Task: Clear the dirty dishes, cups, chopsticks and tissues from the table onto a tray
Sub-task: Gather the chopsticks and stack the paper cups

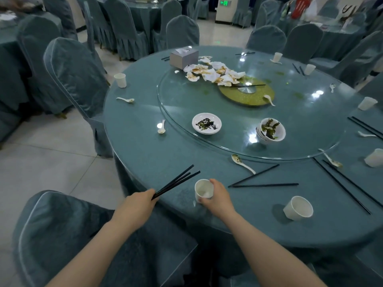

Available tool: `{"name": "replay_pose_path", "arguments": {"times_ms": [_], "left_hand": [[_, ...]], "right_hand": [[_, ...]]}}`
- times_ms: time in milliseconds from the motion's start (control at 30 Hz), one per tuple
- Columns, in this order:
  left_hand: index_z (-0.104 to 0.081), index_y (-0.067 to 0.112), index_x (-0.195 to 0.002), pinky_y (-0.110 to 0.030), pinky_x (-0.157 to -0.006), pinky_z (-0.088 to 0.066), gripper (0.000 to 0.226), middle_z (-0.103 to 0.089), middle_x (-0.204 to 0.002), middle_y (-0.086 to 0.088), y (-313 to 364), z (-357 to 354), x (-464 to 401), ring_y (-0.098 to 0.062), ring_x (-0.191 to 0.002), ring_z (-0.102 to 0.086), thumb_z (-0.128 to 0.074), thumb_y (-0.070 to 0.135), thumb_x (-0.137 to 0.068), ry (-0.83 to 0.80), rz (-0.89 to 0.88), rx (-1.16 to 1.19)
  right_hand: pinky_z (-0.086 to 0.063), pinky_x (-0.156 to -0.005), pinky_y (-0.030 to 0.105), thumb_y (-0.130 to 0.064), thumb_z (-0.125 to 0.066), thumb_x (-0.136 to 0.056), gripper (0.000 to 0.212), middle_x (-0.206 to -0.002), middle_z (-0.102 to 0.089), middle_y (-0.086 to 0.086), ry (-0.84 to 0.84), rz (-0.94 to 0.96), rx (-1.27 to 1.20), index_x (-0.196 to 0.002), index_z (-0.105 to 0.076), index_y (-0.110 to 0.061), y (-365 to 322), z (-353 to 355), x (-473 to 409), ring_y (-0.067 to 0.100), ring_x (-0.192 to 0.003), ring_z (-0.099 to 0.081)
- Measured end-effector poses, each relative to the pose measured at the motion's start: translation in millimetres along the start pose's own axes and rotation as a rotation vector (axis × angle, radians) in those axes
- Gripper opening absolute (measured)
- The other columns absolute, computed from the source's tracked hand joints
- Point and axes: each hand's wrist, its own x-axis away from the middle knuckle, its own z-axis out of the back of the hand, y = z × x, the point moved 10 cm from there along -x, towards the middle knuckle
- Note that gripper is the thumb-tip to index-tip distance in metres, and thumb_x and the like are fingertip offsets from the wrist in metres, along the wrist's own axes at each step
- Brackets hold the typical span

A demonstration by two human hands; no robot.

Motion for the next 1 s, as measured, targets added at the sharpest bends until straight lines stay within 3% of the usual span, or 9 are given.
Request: {"name": "replay_pose_path", "arguments": {"times_ms": [100,200,400,567,667,800,900,1000], "left_hand": [[-0.044,0.018,-0.082,-0.036,-0.065,-0.048,0.023,-0.058,-0.073,0.000,17,-6,-7,-0.024,-0.070,-0.057,-0.038,0.034,-0.099,0.001,0.004,0.040],[-0.049,0.018,-0.089,-0.036,-0.068,-0.046,0.020,-0.062,-0.075,0.000,51,-17,-22,-0.027,-0.078,-0.060,-0.039,0.031,-0.099,-0.021,-0.035,0.065],[-0.053,0.025,-0.093,-0.032,-0.067,-0.046,0.018,-0.065,-0.074,0.001,122,-58,-52,-0.019,-0.073,-0.060,-0.038,0.031,-0.099,-0.129,-0.083,0.118],[-0.056,0.021,-0.104,-0.035,-0.070,-0.047,0.022,-0.063,-0.087,0.000,188,-81,-83,-0.021,-0.078,-0.058,-0.036,0.027,-0.100,-0.148,-0.171,0.079],[-0.057,0.019,-0.107,-0.035,-0.074,-0.048,0.023,-0.064,-0.099,-0.003,226,-91,-105,-0.022,-0.085,-0.058,-0.037,0.025,-0.100,-0.138,-0.221,0.047],[-0.056,0.013,-0.107,-0.042,-0.082,-0.048,0.024,-0.057,-0.102,-0.008,261,-112,-134,-0.029,-0.092,-0.056,-0.038,0.027,-0.100,-0.135,-0.246,-0.021],[-0.053,0.016,-0.112,-0.038,-0.074,-0.047,0.025,-0.050,-0.102,-0.005,279,-121,-153,-0.030,-0.090,-0.057,-0.044,0.033,-0.097,-0.069,-0.246,-0.077],[-0.047,0.019,-0.115,-0.035,-0.063,-0.042,0.039,-0.047,-0.111,-0.003,291,-132,-167,-0.031,-0.086,-0.060,-0.052,0.048,-0.090,-0.032,-0.237,-0.154]], "right_hand": [[-0.048,-0.082,0.027,-0.033,-0.076,-0.071,0.051,-0.110,-0.057,-0.011,0.135,-0.022,-0.207,-0.113,-0.048,-0.031,12,43,14,0.011,-0.099,-0.057],[-0.043,-0.070,0.014,-0.031,-0.076,-0.068,0.043,-0.097,-0.059,-0.021,0.287,-0.017,-0.317,-0.099,-0.048,-0.040,41,100,39,-0.002,-0.089,-0.058],[-0.048,-0.079,0.024,-0.024,-0.076,-0.073,0.056,-0.110,-0.057,-0.015,0.484,-0.126,-0.404,-0.118,-0.045,-0.037,130,192,83,0.008,-0.100,-0.057],[-0.051,-0.091,0.041,-0.020,-0.077,-0.073,0.060,-0.115,-0.057,-0.008,0.634,-0.208,-0.436,-0.123,-0.045,-0.029,192,237,91,0.017,-0.105,-0.057],[-0.049,-0.084,0.034,-0.021,-0.077,-0.071,0.055,-0.111,-0.056,-0.009,0.591,-0.274,-0.379,-0.116,-0.046,-0.031,219,234,81,0.018,-0.103,-0.057],[-0.043,-0.093,0.030,-0.031,-0.078,-0.072,0.078,-0.129,-0.045,-0.009,0.464,-0.307,-0.287,-0.137,-0.035,-0.027,242,209,68,0.013,-0.114,-0.048],[-0.037,-0.098,0.031,-0.041,-0.082,-0.067,0.098,-0.133,-0.034,-0.021,0.437,-0.297,-0.277,-0.142,-0.019,-0.041,251,198,65,0.004,-0.116,-0.037],[-0.037,-0.091,0.027,-0.037,-0.081,-0.070,0.093,-0.131,-0.035,-0.022,0.488,-0.280,-0.228,-0.139,-0.019,-0.047,255,200,63,0.004,-0.115,-0.041]]}}
